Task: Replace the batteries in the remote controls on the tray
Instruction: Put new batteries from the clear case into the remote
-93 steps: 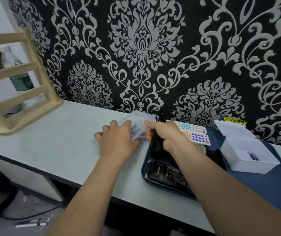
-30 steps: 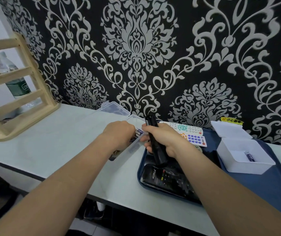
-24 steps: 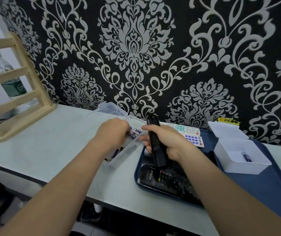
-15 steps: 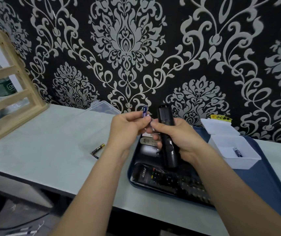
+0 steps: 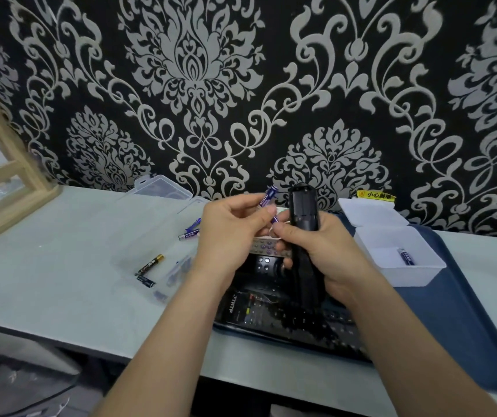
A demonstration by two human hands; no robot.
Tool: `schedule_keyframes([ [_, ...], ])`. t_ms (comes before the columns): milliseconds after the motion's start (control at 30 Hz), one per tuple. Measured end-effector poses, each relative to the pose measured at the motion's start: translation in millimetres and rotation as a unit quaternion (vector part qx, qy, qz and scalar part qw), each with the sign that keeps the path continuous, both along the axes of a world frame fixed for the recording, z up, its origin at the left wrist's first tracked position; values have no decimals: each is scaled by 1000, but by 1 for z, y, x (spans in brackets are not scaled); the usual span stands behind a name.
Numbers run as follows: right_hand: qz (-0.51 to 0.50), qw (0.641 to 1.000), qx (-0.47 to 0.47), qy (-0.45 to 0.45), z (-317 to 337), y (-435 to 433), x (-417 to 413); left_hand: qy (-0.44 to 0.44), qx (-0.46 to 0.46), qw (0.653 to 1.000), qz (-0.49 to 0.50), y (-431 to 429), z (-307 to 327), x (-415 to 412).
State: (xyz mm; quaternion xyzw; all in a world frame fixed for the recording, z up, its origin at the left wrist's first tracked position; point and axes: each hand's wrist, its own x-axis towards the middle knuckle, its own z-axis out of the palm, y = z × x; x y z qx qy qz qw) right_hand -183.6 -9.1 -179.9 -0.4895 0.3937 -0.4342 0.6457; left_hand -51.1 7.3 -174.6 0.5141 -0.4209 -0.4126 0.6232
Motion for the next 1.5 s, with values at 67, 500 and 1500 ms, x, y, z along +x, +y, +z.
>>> schedule_keyframes([
  [67,-1,1000,16,-18,1,0,0,23,-28,998,45,-1,2,1],
  [500,-62,995,-6,-81,1,-1,-6,43,4,995,-94,4,1,4],
  [1500,-33,997,8,-68,0,-3,-15,38,5,986,-162,2,0,-10],
])
